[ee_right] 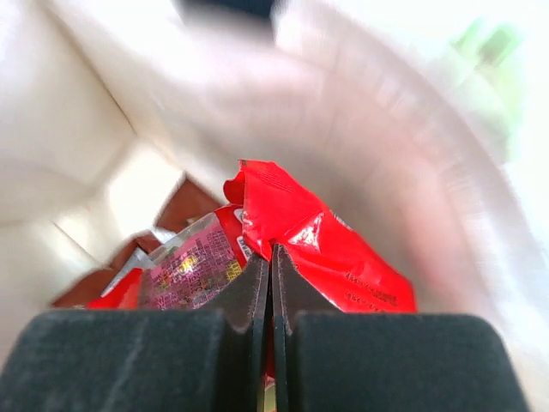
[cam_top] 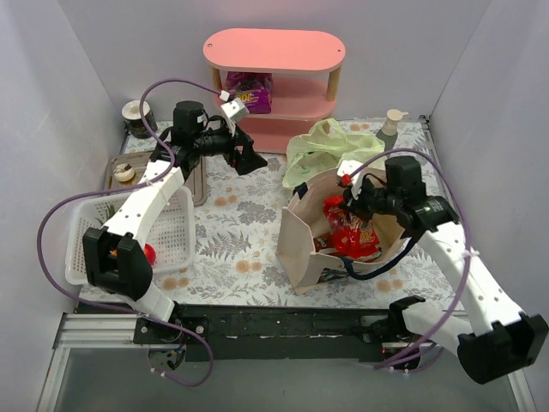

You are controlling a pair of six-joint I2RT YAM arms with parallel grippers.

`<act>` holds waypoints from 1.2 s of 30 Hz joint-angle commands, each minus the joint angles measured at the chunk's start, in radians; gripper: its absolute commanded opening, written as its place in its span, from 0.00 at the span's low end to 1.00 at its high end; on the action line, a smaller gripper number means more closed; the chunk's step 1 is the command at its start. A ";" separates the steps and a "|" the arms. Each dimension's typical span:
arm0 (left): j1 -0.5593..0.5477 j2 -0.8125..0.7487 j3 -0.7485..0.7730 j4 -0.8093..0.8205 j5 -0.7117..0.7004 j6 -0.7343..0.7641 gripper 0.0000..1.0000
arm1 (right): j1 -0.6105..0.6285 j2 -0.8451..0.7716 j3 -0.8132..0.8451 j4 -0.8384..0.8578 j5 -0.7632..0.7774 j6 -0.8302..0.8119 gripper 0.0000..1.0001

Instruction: Untie the knot of the grocery bags and take out the mixed food

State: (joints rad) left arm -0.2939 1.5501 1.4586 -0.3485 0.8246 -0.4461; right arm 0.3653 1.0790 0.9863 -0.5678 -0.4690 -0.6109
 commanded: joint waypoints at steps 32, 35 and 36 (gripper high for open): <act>-0.143 0.166 0.279 0.300 -0.248 -0.565 0.98 | 0.214 0.482 0.904 0.517 0.510 0.235 0.01; -0.177 0.191 0.319 0.247 -0.356 -0.482 0.98 | 0.250 0.493 0.899 0.532 0.536 0.217 0.01; -0.185 0.200 0.322 0.235 -0.387 -0.470 0.98 | 0.256 0.496 0.905 0.534 0.553 0.212 0.01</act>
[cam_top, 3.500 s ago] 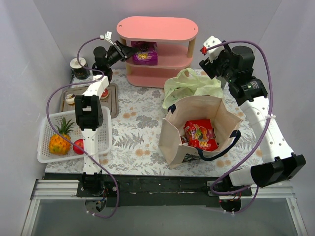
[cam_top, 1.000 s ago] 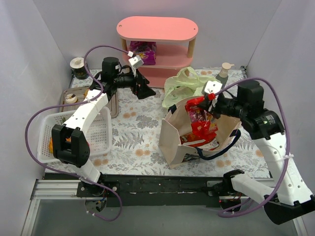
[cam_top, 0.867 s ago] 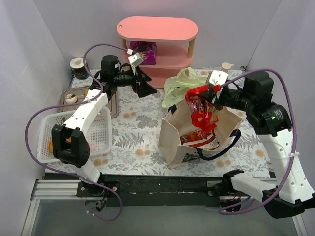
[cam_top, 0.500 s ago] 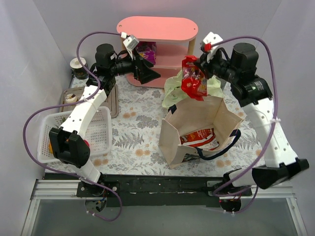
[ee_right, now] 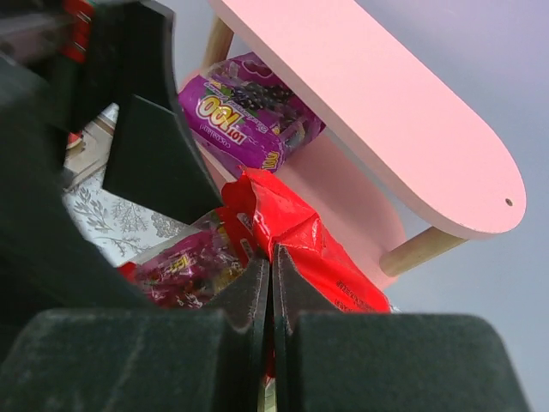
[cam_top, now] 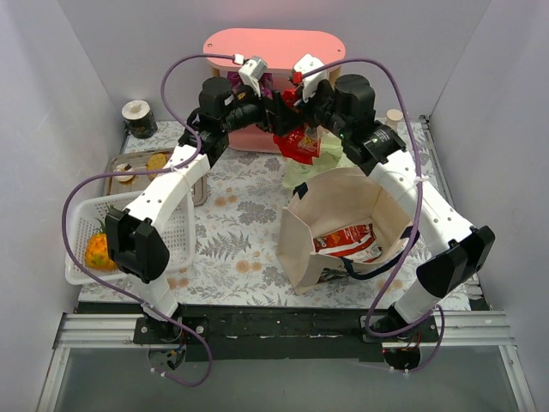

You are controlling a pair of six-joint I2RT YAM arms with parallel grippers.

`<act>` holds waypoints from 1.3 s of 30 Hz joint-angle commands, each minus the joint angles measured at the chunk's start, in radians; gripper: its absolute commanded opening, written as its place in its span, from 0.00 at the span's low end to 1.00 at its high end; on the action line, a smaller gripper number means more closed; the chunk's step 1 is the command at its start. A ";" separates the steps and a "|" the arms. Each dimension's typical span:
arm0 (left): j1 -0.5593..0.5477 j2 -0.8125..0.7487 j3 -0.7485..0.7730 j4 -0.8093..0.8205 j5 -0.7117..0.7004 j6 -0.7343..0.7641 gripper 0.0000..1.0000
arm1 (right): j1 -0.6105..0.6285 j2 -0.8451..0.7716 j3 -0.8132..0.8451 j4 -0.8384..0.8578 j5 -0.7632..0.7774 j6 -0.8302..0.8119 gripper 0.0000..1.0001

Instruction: Untie the knot of the grocery bags and take out the mixed food

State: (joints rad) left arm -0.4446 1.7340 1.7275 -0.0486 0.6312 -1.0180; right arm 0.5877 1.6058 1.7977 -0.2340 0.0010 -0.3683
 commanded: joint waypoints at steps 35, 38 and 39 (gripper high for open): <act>0.155 0.087 0.022 0.188 0.422 -0.059 0.00 | -0.074 -0.187 -0.020 0.182 -0.056 0.178 0.59; 0.185 0.139 0.096 0.193 0.623 -0.116 0.00 | -0.199 -0.237 -0.122 0.133 -0.276 0.276 0.68; 0.201 0.139 0.113 0.200 0.637 -0.129 0.00 | -0.222 -0.248 -0.142 0.110 -0.351 0.305 0.70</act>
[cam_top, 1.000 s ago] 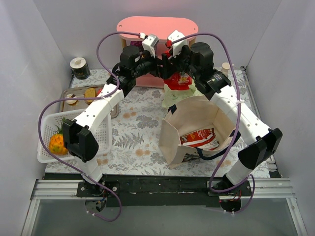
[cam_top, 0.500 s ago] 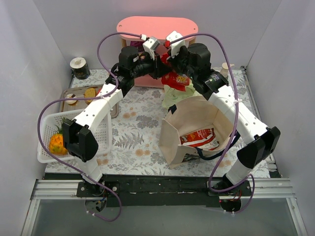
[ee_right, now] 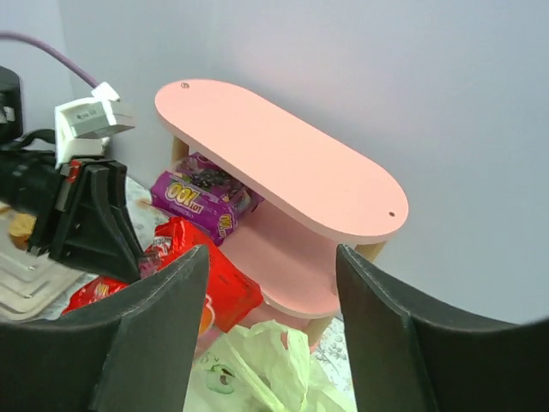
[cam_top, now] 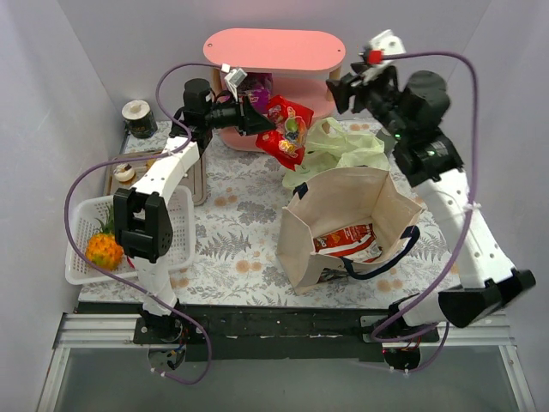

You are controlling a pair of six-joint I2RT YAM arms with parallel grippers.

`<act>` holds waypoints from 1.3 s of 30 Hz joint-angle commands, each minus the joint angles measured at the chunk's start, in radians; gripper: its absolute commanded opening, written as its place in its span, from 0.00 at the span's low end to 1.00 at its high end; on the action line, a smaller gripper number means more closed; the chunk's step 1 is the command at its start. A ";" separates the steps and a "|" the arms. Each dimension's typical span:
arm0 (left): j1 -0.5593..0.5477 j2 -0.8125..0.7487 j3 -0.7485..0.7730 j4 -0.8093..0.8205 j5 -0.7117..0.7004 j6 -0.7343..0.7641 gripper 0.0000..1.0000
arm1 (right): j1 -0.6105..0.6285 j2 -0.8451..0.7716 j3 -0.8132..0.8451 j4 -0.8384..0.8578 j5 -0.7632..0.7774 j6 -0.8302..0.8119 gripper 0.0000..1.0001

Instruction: Untie the knot of the grocery bags and take out the mixed food

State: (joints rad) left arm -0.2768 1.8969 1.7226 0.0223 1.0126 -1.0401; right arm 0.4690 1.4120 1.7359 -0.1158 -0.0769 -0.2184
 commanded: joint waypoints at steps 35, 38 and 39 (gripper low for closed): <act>0.019 0.019 0.378 0.057 0.236 -0.118 0.00 | -0.064 0.182 -0.299 0.411 -0.597 0.412 0.95; 0.021 0.010 0.351 0.085 0.239 -0.142 0.00 | -0.073 0.185 -0.291 0.396 -0.549 0.401 0.95; 0.022 0.004 0.347 0.091 0.238 -0.150 0.00 | -0.075 0.185 -0.291 0.407 -0.558 0.402 0.93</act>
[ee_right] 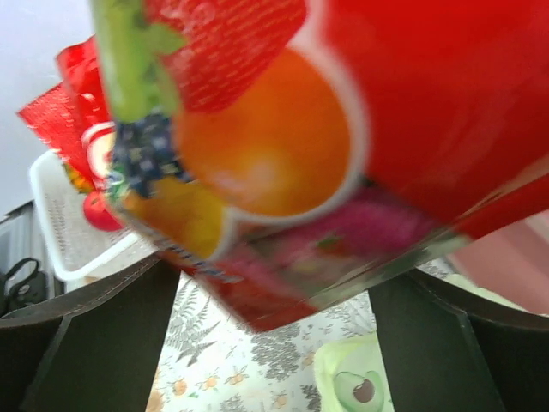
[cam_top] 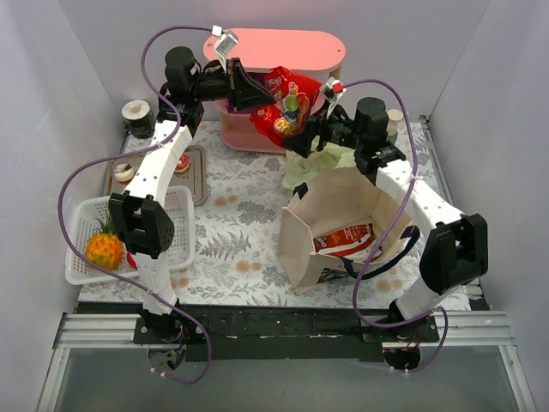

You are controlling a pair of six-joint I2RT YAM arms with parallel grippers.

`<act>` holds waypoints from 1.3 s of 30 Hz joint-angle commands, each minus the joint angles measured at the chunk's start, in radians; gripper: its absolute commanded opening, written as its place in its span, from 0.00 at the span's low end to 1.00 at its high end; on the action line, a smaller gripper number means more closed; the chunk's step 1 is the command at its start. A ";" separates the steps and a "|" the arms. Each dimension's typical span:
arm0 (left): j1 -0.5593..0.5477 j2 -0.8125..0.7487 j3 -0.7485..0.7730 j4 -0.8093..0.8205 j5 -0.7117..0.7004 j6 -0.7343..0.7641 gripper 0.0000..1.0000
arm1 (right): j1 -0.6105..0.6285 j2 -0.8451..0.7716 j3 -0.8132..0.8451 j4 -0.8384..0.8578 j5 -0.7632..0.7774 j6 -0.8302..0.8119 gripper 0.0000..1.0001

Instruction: Untie the knot of the grocery bags and take out the mixed food

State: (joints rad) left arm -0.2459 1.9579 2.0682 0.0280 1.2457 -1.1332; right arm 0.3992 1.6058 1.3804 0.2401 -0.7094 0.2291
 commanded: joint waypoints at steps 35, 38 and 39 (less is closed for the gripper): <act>0.091 -0.432 -0.371 -0.209 -0.773 0.501 0.90 | -0.149 0.411 0.701 -0.720 -0.216 -0.517 0.01; 0.092 -0.439 -0.387 -0.209 -0.781 0.510 0.90 | -0.148 0.414 0.655 -0.713 -0.202 -0.502 0.01; 0.091 -0.436 -0.385 -0.211 -0.782 0.512 0.90 | -0.148 0.417 0.657 -0.708 -0.203 -0.498 0.01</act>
State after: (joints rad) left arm -0.1543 1.5509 1.6997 -0.1608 0.5049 -0.6586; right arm 0.2531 2.0449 2.0434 -0.5079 -0.8932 -0.2665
